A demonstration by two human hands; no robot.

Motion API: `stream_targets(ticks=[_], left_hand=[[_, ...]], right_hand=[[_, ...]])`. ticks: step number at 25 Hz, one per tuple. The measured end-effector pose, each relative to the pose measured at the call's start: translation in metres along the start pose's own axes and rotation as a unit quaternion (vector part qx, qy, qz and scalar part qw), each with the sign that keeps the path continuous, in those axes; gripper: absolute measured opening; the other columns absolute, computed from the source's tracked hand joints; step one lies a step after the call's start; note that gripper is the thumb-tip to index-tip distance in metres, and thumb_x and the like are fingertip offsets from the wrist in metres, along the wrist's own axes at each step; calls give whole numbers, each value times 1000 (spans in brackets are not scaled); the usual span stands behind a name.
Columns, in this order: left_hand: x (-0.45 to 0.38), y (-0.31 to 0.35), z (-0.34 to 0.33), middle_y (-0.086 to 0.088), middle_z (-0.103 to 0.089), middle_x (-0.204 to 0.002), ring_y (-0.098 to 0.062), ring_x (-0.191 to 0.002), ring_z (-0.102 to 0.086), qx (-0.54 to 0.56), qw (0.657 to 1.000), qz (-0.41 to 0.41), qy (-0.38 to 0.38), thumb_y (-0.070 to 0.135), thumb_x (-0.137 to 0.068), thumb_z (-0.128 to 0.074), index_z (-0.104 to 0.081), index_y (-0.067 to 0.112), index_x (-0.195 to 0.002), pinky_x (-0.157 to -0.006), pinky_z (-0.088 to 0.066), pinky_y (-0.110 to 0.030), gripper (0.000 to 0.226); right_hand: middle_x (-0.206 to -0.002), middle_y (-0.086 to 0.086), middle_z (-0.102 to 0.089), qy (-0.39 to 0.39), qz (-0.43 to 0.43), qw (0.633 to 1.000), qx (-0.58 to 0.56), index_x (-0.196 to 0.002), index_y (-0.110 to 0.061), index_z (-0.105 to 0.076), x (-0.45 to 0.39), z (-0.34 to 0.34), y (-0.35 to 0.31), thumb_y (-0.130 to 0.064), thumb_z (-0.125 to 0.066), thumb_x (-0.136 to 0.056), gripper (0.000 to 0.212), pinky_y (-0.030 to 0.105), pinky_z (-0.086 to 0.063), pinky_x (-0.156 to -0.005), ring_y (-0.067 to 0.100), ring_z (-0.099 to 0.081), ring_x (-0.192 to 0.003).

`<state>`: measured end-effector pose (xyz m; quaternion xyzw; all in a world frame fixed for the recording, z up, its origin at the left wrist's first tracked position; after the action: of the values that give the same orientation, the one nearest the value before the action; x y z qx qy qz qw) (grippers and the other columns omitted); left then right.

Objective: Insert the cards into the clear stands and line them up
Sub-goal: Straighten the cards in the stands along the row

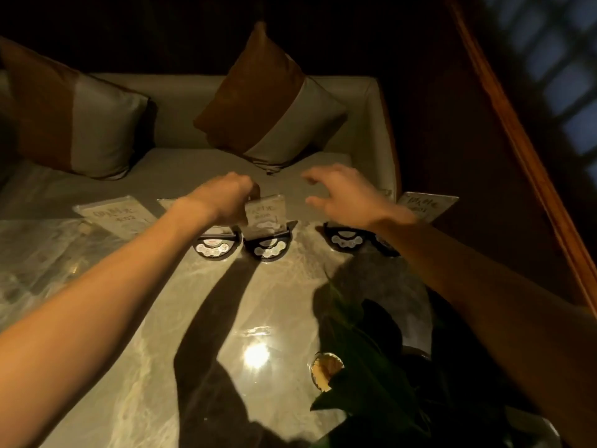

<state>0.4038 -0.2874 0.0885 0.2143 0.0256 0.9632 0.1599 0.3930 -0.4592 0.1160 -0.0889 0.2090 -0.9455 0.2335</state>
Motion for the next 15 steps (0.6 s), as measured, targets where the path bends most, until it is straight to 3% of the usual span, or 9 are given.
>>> stream_targets(ticks=[3,6,7,11,15], left_hand=[[3,-8,0,-8,-70,-107,-28,-97,-65,-15,999,-6,38,16,-85,-71,-70,22,-110,-78,-54,-39,26],[1,-7,5,-8,-73,-104,-29,-98,-67,40,996,-35,74,16,-88,-69,-73,22,-107,-81,-54,-39,20],[1,-7,8,-7,-73,-103,-29,-98,-67,58,993,-40,90,17,-88,-69,-74,23,-106,-82,-53,-38,19],[-8,2,13,-2,-77,-102,-20,-96,-70,163,977,-40,130,22,-88,-74,-76,25,-107,-85,-56,-37,20],[-19,21,7,-2,-77,-101,-20,-96,-71,169,974,-53,143,23,-89,-74,-77,23,-108,-81,-55,-33,19]], right_hand=[[-128,2,-66,-57,14,998,-2,-137,-24,-56,-20,-33,-23,-26,-61,-96,41,38,-46,-97,20,-59,-117],[-92,-4,-68,-76,11,997,-29,-103,-26,-68,-30,-45,-26,-24,-59,-97,10,34,-49,-75,15,-64,-88],[-85,-5,-66,-71,14,997,-27,-93,-25,-67,-34,-43,-24,-24,-59,-97,9,35,-48,-70,14,-63,-81],[-93,-7,-71,-53,-15,998,-33,-106,-24,-72,-33,-29,5,-28,-61,-97,15,19,-43,-64,9,-65,-85],[-98,-5,-75,-61,-34,998,-5,-106,-26,-72,-27,-29,30,-33,-58,-97,19,19,-45,-63,11,-66,-86]])
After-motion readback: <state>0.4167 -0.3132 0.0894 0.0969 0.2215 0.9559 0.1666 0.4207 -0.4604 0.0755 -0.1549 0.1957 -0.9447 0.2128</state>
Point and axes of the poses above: each hand's wrist, its own x-axis away from the middle knuckle, its own z-axis out of the back of the hand, y = z × x, the point moved 9 cm from there along -x, towards the middle knuckle
